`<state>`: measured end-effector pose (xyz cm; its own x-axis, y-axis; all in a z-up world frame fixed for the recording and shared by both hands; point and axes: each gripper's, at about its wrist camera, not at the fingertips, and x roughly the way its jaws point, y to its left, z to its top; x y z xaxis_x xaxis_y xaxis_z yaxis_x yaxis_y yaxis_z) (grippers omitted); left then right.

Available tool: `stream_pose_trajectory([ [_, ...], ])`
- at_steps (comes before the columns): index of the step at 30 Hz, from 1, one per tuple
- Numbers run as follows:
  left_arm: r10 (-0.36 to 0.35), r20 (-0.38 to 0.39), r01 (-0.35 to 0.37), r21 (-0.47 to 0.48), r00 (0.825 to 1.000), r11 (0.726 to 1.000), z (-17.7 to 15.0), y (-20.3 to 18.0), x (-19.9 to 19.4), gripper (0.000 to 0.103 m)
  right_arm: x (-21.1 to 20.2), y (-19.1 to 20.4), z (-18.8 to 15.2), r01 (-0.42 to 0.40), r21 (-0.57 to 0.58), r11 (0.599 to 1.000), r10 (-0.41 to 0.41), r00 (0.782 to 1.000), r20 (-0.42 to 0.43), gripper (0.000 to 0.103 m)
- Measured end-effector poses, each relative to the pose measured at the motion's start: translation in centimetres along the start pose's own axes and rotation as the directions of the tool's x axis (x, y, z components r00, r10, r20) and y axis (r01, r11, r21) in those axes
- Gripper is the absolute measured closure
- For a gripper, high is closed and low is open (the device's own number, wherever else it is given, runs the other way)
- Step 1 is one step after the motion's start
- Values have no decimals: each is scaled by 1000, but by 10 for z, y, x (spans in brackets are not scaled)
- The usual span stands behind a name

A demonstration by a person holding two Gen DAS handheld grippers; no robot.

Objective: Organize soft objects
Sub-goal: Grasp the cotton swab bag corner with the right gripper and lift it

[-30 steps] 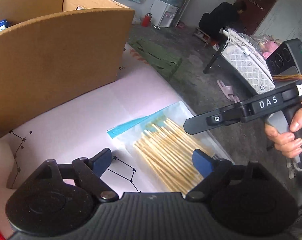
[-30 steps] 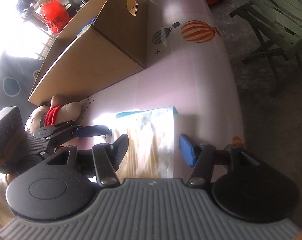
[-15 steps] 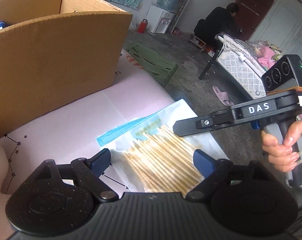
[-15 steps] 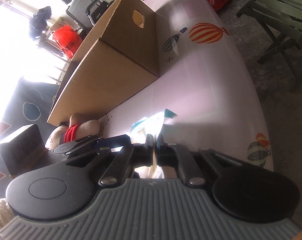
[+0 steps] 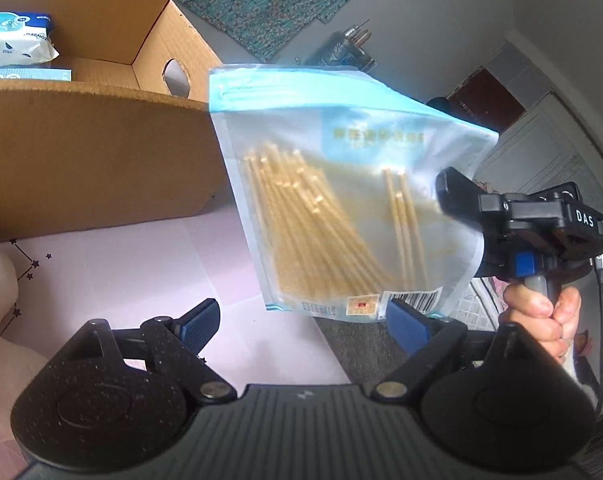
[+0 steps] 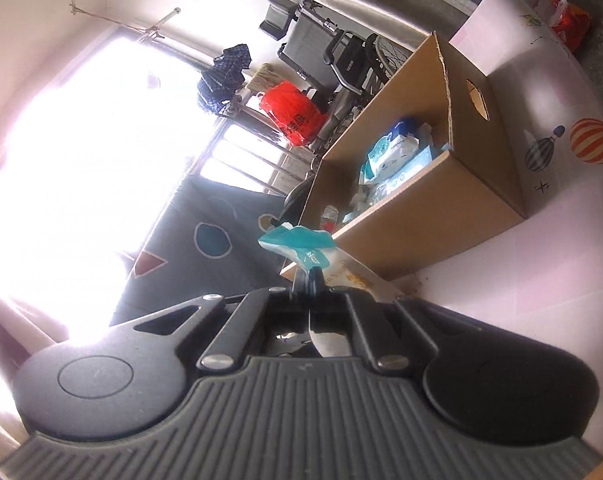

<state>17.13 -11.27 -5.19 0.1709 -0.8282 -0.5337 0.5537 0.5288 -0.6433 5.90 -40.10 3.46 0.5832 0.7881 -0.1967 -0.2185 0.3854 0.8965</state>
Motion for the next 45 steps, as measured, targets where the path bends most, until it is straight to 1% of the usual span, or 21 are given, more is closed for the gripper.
stream_pose_trajectory([
  [4, -23, 107, 21, 24, 994, 999, 8, -5, -16, 12, 8, 19, 13, -60, -21, 998, 60, 998, -11, 103],
  [8, 32, 190, -50, 95, 981, 994, 24, -17, -37, 3, 14, 36, 36, -128, -42, 991, 128, 992, -6, 103],
  [10, 67, 248, -106, 145, 967, 984, 34, -25, -53, 3, 18, 45, 51, -154, -56, 986, 155, 988, 4, 103],
  [14, 64, 338, -141, 208, 939, 968, 64, -30, -82, 3, 29, 58, 89, -233, -64, 970, 234, 972, 11, 103],
  [16, 80, 381, -174, 219, 921, 960, 79, -27, -91, 16, 33, 62, 104, -235, -72, 969, 237, 971, 16, 103],
  [18, 54, 391, -144, 203, 919, 968, 99, -20, -97, 57, 39, 63, 115, -231, -78, 970, 233, 972, 16, 103],
  [20, 0, 378, -75, 185, 926, 980, 111, -11, -99, 71, 47, 56, 126, -208, -71, 975, 210, 977, 18, 103],
  [22, -11, 361, -61, 188, 933, 980, 120, -6, -95, 71, 58, 41, 135, -212, -9, 977, 212, 977, 24, 103],
  [23, -1, 354, -76, 201, 935, 977, 124, -3, -90, 68, 63, 35, 138, -212, 11, 977, 212, 977, 25, 103],
  [25, 2, 342, -86, 229, 940, 970, 127, 4, -88, 39, 72, 24, 141, -210, 36, 977, 209, 977, 32, 103],
  [26, -7, 330, -74, 232, 944, 970, 130, 8, -88, 8, 76, 20, 144, -229, 42, 973, 228, 973, 33, 103],
  [27, -15, 318, -60, 224, 948, 973, 133, 14, -86, 1, 78, 19, 146, -249, 47, 967, 247, 968, 31, 103],
  [30, -11, 349, -70, 220, 937, 973, 145, 27, -84, 0, 89, 20, 159, -306, 53, 951, 306, 952, -6, 103],
  [33, -33, 340, -56, 248, 940, 967, 163, 37, -86, 4, 98, 17, 171, -337, 87, 938, 340, 940, -29, 103],
  [34, -36, 352, -57, 252, 935, 966, 167, 38, -87, 10, 99, 15, 174, -324, 92, 941, 328, 944, -29, 103],
  [35, -49, 366, -51, 259, 929, 965, 170, 40, -89, 32, 100, 12, 177, -290, 95, 952, 293, 956, -23, 103],
  [36, -74, 369, -29, 264, 926, 964, 173, 43, -90, 43, 102, 9, 180, -259, 94, 961, 262, 965, -20, 103],
  [37, -96, 351, 1, 261, 931, 965, 177, 46, -90, 45, 104, 6, 183, -231, 87, 969, 233, 972, -19, 103],
  [39, -30, 332, -41, 204, 943, 978, 187, 51, -85, 70, 109, -5, 187, -160, 98, 982, 161, 987, -6, 103],
  [42, 36, 279, -82, 152, 960, 985, 201, 60, -76, 80, 122, -11, 189, 10, 32, 999, -10, 1000, 2, 103],
  [45, 123, 194, -153, 149, 973, 977, 220, 71, -51, 82, 147, -4, 187, 225, -114, 968, -227, 974, 1, 101],
])
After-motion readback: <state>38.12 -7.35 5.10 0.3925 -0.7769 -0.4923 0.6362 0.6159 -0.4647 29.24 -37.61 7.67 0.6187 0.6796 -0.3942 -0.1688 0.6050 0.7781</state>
